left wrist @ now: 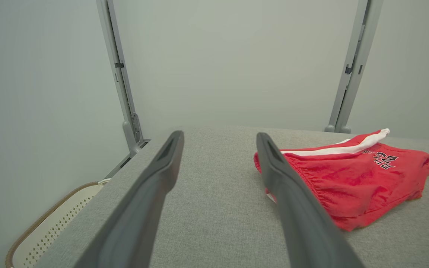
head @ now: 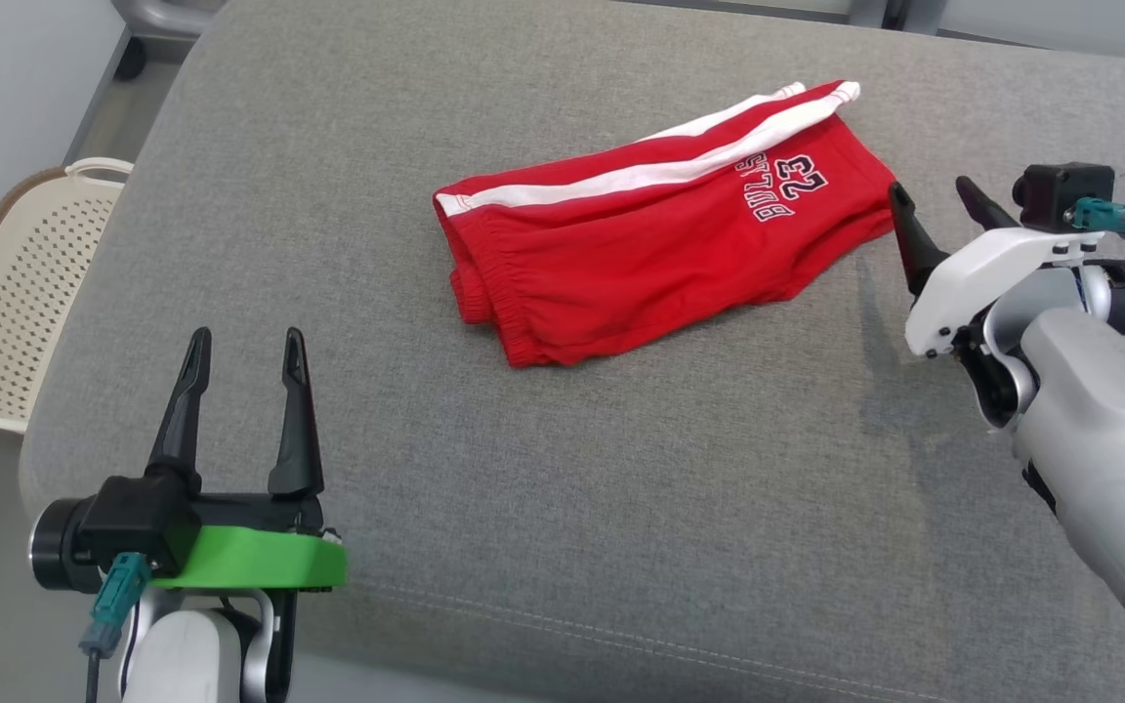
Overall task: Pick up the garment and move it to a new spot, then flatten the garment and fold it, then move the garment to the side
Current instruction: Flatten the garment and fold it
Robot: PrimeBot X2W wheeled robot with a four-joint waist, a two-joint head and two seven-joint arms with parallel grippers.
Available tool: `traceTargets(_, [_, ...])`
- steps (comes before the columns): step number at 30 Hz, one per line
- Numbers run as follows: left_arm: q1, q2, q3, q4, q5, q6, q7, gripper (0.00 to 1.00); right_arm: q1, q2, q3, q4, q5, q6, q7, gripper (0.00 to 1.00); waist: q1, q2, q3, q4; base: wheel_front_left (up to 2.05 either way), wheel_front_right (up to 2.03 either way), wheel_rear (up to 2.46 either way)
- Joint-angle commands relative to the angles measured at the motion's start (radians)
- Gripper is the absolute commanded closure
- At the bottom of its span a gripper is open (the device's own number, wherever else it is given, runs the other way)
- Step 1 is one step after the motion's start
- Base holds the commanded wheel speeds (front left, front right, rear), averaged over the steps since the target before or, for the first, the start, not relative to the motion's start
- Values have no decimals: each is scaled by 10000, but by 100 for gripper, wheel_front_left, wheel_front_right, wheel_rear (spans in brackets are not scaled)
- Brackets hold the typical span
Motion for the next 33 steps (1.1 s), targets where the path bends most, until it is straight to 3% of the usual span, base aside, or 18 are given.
traceTargets(1, [-27, 2, -70, -39, -89, 57, 2, 0, -233, -45, 3, 177, 57, -1, -42, 0, 0, 0, 135, 180, 0, 0, 0])
traceTargets(17, [-449, 1, -866, -176, -604, 295, 2, 0, -1605, -330, 75, 2092, 146, -1, 641, 0, 0, 0, 1346, 1466, 0, 0, 0])
traceTargets(29, [-597, 1, -915, -176, -667, 500, 2, 0, -1343, -91, 102, 2287, 136, -1, 1490, 0, 0, 0, 1518, 1272, 0, 0, 0])
traceTargets(30, [-612, 1, -922, -166, -659, 493, 2, 0, -1333, -57, 109, 2293, 144, -1, 1523, 27, 0, 0, 1500, 1226, 0, 0, 0])
traceTargets(31, [-628, 1, -944, -155, -649, 484, 2, 0, -1322, -18, 127, 2294, 146, -1, 1584, 75, 0, 0, 1486, 1188, 0, 0, 0])
traceTargets(32, [-649, 1, -966, -142, -632, 478, 2, 0, -1320, 22, 144, 2297, 149, -1, 1599, 100, 0, 0, 1465, 1152, 0, 0, 0])
traceTargets(33, [-675, 1, -989, -140, -627, 483, 3, 0, -1322, 57, 163, 2294, 152, -1, 1621, 100, 0, 0, 1441, 1120, 0, 0, 0])
